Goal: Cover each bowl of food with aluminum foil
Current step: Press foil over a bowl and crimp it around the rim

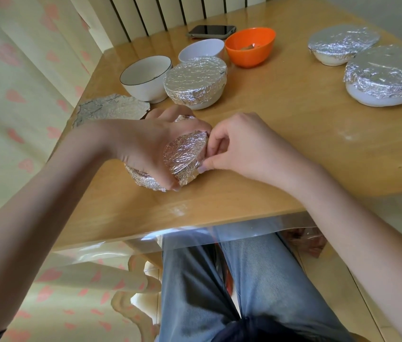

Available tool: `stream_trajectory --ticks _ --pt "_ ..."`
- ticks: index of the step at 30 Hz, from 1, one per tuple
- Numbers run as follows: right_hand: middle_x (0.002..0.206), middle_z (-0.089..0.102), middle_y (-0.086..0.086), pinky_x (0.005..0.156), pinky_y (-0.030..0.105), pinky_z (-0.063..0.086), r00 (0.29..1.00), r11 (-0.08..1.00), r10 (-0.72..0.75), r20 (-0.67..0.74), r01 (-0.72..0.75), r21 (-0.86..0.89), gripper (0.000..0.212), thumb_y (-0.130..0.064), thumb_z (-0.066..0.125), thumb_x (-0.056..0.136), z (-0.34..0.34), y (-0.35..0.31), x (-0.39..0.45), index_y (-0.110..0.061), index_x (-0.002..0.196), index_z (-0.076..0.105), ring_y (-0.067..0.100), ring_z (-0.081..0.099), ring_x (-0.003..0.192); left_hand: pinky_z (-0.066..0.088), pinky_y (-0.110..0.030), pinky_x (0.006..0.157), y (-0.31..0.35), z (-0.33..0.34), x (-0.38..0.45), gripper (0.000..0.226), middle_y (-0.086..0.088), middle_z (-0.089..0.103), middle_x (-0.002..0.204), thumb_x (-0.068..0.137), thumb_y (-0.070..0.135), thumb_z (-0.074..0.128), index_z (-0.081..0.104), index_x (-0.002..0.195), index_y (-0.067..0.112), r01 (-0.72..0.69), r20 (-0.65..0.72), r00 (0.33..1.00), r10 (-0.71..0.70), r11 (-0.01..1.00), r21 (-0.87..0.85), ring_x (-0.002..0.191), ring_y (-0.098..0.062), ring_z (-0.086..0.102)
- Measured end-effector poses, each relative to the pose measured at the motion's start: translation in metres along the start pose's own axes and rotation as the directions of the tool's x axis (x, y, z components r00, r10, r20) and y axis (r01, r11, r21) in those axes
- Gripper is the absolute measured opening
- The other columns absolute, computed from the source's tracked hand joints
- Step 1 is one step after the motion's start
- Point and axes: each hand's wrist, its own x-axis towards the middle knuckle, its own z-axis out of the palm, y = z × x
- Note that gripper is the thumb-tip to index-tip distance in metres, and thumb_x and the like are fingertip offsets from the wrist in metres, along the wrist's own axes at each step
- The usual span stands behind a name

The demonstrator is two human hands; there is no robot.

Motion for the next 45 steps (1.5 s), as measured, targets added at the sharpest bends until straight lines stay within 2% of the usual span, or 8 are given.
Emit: stream_trajectory --ticks 4,8,13,16,18,29,37,45 --pt "0.051 0.060 -0.009 0.055 0.027 0.047 0.999 0.998 0.003 0.035 -0.001 -0.056 0.023 -0.032 0.088 0.057 -0.005 -0.005 0.012 -0.019 0.057 0.069 0.000 0.052 0.045 0.032 -0.045 0.109 0.000 0.001 0.000 0.099 0.026 0.010 0.141 0.039 0.059 0.076 0.010 0.110 0.082 0.003 0.004 1.000 -0.003 1.000 -0.008 0.135 -0.010 0.014" --pt "0.054 0.057 -0.010 0.058 0.028 0.048 1.000 0.991 -0.027 -0.012 0.025 -0.135 0.030 -0.033 0.090 0.051 -0.009 -0.006 0.018 -0.018 0.056 0.064 0.003 0.052 0.059 0.033 -0.047 0.109 0.000 0.002 0.000 0.097 0.028 0.010 0.140 0.033 0.066 0.070 0.012 0.110 0.081 0.015 -0.009 1.000 -0.015 1.000 -0.019 0.136 -0.012 0.015" --pt "0.052 0.052 -0.010 0.044 0.021 0.046 0.993 0.993 -0.086 0.075 0.080 0.083 0.037 -0.035 0.090 0.053 -0.006 0.009 0.006 -0.021 0.070 0.060 0.002 0.048 0.045 0.033 -0.045 0.106 0.000 0.000 0.001 0.103 0.022 0.014 0.140 0.049 0.050 0.088 0.017 0.119 0.075 0.017 -0.012 1.000 -0.018 1.000 -0.023 0.132 -0.010 0.016" --pt "0.054 0.050 -0.009 0.038 0.027 0.049 0.996 0.980 -0.073 0.054 0.062 0.187 0.041 -0.034 0.090 0.056 -0.007 0.011 0.004 -0.017 0.076 0.059 0.003 0.044 0.045 0.034 -0.046 0.106 -0.001 0.001 0.001 0.105 0.020 0.016 0.140 0.044 0.055 0.083 0.015 0.124 0.071 0.028 -0.023 0.999 -0.028 0.999 -0.015 0.130 -0.009 0.016" --pt "0.055 0.048 -0.010 0.037 0.017 0.042 0.996 0.979 -0.088 0.015 0.084 0.186 0.040 -0.032 0.089 0.057 -0.006 0.010 0.007 -0.015 0.075 0.058 0.003 0.043 0.048 0.035 -0.046 0.105 -0.001 0.002 0.001 0.103 0.021 0.014 0.139 0.042 0.058 0.077 0.016 0.123 0.071 0.035 -0.026 0.999 -0.035 0.999 -0.011 0.129 -0.008 0.016" --pt "0.064 0.047 -0.009 0.051 0.017 0.033 0.986 0.975 -0.140 0.090 0.122 0.184 0.039 -0.032 0.086 0.062 -0.002 0.013 0.009 -0.023 0.079 0.052 0.001 0.039 0.051 0.033 -0.045 0.107 -0.001 0.002 0.002 0.104 0.026 0.009 0.141 0.054 0.045 0.090 0.023 0.131 0.062 0.033 -0.029 0.999 -0.032 0.999 0.007 0.137 -0.015 0.015" --pt "0.064 0.048 -0.009 0.062 0.037 0.045 0.987 0.985 -0.149 -0.063 0.154 0.080 0.047 -0.053 0.077 0.060 0.003 0.014 0.008 -0.025 0.083 0.045 0.008 0.042 0.057 0.036 -0.052 0.106 0.001 0.001 0.000 0.105 0.022 0.014 0.138 0.044 0.057 0.081 0.019 0.129 0.067 0.039 -0.015 0.999 -0.039 0.999 -0.020 0.132 -0.014 0.018" --pt "0.066 0.055 -0.010 0.062 0.038 0.051 0.988 0.993 -0.093 -0.125 0.102 0.066 0.039 -0.052 0.080 0.056 0.007 0.026 0.001 -0.025 0.074 0.057 0.004 0.047 0.056 0.035 -0.051 0.107 0.004 -0.001 -0.001 0.099 0.025 0.015 0.131 0.044 0.053 0.080 0.018 0.118 0.073 0.057 -0.007 0.998 -0.057 0.998 -0.029 0.125 -0.008 0.016"
